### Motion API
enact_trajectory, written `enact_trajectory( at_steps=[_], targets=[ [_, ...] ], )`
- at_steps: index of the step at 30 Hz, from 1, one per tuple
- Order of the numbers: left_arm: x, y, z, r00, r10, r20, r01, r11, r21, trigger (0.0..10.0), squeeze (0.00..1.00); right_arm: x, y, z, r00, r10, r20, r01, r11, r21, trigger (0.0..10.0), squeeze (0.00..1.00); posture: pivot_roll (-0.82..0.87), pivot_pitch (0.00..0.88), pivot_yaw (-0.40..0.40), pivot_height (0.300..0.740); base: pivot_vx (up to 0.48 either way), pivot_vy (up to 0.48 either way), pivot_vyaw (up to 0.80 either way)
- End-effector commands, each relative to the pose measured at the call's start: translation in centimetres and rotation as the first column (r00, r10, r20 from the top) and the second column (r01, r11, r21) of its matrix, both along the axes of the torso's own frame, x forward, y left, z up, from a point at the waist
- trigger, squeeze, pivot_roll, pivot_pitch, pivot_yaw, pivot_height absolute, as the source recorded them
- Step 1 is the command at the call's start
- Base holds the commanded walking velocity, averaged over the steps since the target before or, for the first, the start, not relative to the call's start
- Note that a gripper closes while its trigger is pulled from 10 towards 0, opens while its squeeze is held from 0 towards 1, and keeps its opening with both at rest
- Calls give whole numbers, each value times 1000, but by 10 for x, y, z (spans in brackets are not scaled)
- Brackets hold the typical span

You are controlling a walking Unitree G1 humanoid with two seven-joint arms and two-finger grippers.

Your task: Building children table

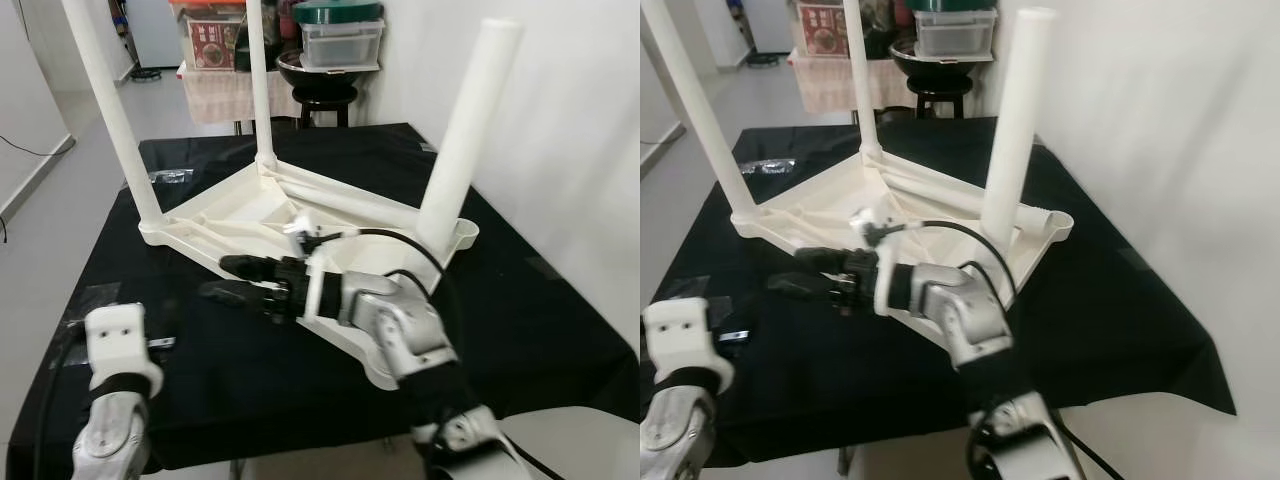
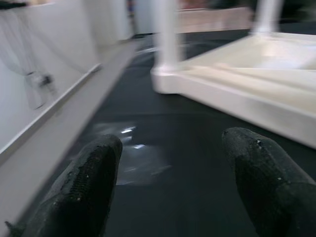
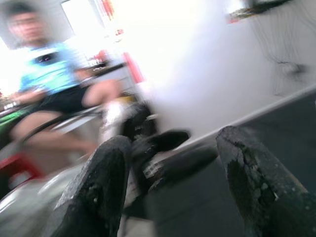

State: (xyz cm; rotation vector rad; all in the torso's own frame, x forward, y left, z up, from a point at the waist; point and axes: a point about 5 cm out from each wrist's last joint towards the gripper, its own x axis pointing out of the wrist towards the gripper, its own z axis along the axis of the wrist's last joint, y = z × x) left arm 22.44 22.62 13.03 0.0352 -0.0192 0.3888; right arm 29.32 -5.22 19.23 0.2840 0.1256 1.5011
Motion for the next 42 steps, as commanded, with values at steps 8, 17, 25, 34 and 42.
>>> enact_trajectory(
  at_steps=[8, 17, 25, 34, 42],
  targets=[
    [0, 16, -4, 997, 76, -29, -75, 997, 12, 10000, 0, -42, -53, -15, 959, 272, -76, -275, 961, -29, 10000, 0, -56, 0, 2, 740, 0, 452, 0],
    [6, -4, -1, 995, -100, 3, 100, 995, 25, 10000, 0, -17, -141, -44, 999, 18, -30, -31, 869, -494, 10000, 0, -54, 0, 8, 740, 0, 237, 0],
    [5, -16, -2, 980, -197, -14, 197, 980, 17, 10000, 0, -12, -180, -40, 998, -57, 14, 51, 739, -672, 10000, 0, -55, 0, 7, 740, 0, -157, 0],
    [6, -20, -2, 975, -224, -17, 224, 975, 10, 10000, 0, -5, -212, -37, 992, -104, 72, 119, 585, -802, 10000, 0, -56, 0, 7, 740, 0, -419, 0],
    [7, -20, -3, 975, -223, -19, 223, 975, 18, 10000, 0, -1, -228, -38, 992, -92, 91, 123, 473, -873, 10000, 0, -56, 0, 6, 740, 0, -428, 0]
  ],
)
